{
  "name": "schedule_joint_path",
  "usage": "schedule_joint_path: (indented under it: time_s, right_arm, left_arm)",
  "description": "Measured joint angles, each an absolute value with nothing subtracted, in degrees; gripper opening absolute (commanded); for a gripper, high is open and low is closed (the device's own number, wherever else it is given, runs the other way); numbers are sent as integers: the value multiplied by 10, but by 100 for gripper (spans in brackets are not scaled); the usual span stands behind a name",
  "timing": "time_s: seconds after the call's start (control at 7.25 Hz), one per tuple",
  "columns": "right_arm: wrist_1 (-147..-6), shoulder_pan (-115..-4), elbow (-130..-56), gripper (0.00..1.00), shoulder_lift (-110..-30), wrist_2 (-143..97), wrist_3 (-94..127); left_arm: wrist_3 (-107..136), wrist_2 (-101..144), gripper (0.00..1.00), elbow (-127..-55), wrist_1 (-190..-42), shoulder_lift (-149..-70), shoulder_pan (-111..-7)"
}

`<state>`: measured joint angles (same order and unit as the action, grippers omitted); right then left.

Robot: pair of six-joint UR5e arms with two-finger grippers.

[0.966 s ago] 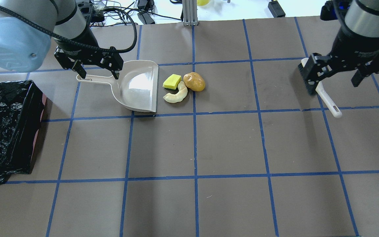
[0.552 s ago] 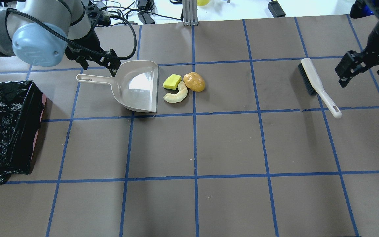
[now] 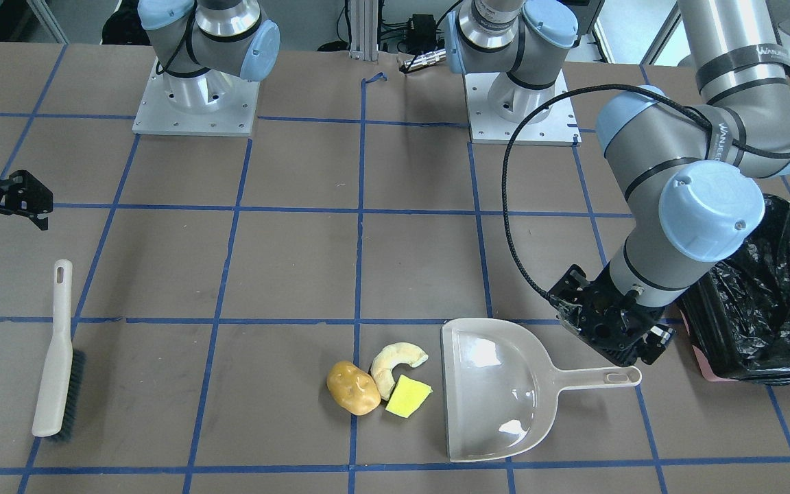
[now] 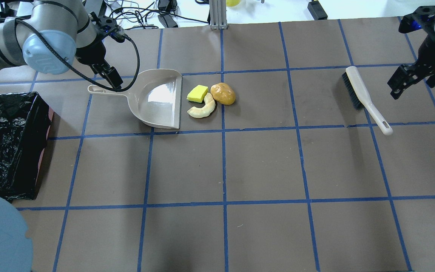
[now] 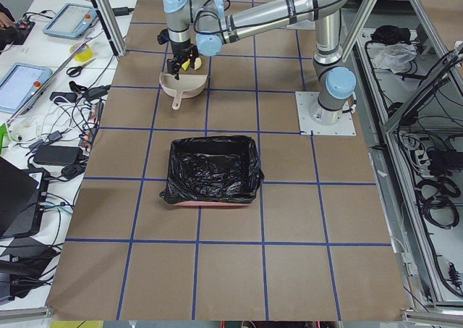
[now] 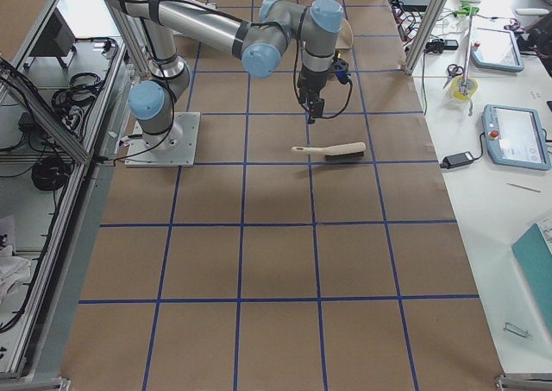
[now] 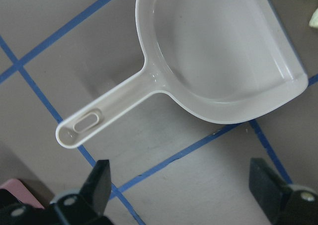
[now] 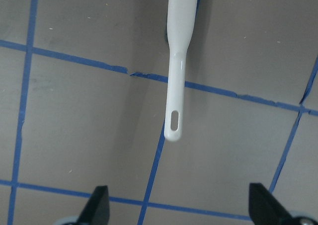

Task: Sweep and dump trash into bin
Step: 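Grasp the white dustpan handle with the left gripper while the right grasps the brush handle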

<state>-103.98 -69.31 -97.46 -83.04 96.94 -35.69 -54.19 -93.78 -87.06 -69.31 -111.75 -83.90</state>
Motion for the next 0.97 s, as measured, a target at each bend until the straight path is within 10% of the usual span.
schedule_joint_path:
  time_s: [0.97]
  right_arm:
    - [-1152, -646, -1032, 100, -734, 913, -416]
  left_arm:
    - [-933, -922, 100, -879, -639, -1184, -803]
